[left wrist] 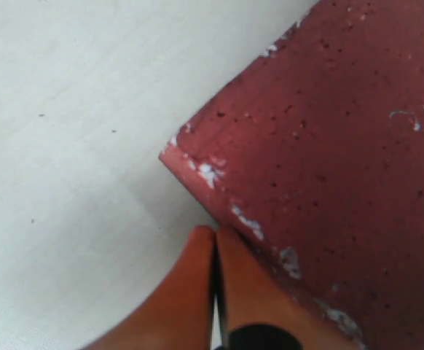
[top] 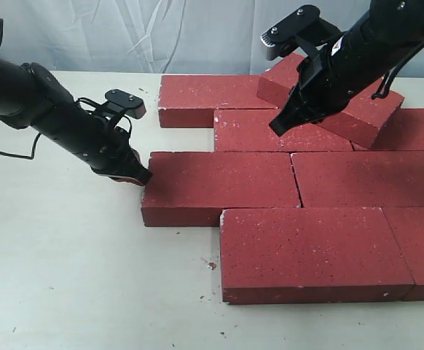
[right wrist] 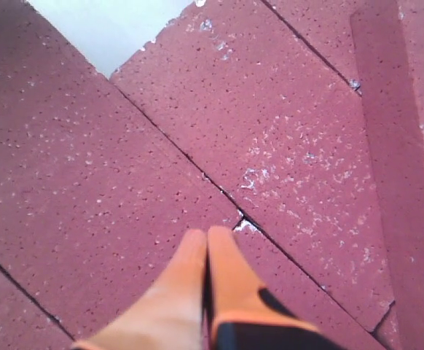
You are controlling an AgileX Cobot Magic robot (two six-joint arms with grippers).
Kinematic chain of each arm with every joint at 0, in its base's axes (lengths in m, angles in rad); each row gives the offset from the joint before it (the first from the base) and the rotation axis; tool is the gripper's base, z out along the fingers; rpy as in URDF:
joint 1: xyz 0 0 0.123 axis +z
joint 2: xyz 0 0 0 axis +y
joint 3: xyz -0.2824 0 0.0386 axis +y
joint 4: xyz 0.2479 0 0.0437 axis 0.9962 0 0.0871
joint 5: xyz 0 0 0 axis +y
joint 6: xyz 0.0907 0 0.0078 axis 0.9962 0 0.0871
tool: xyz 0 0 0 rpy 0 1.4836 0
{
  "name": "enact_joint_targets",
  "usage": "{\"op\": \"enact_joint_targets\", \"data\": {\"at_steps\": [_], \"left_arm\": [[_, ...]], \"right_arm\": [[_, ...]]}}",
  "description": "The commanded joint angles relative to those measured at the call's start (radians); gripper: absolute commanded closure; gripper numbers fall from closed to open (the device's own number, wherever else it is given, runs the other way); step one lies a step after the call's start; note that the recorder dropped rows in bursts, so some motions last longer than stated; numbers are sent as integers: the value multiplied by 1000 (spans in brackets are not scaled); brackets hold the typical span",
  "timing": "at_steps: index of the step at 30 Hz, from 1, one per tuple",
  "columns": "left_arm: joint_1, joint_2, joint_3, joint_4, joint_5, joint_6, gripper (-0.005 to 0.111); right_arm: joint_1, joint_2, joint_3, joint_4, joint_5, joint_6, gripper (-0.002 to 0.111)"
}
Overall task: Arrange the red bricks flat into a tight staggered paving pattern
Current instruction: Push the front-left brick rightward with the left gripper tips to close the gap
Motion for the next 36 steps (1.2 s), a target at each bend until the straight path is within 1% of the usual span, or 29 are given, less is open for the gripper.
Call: {"op": "enact_joint_targets", "data": {"at_steps": [1, 7, 22, 25, 30, 36], "left_arm": [[-11, 1, -4, -17, 0, 2, 107], [-9, 1, -4, 14, -2, 2, 107], [59, 1, -4, 20, -2, -2, 107], [60, 1, -4, 17, 18, -2, 107], [45, 1, -4, 21, 102, 5, 107], [22, 1, -15, 13, 109, 5, 107]], "right_arm": [[-5, -10, 4, 11, -10, 0, 109], [-5, -10, 4, 13, -10, 0, 109], [-5, -10, 4, 15, -14, 0, 109], [-5, -10, 4, 15, -18, 0, 109], [-5, -8, 4, 17, -21, 0, 109], [-5, -8, 4, 21, -21, 0, 109]]}}
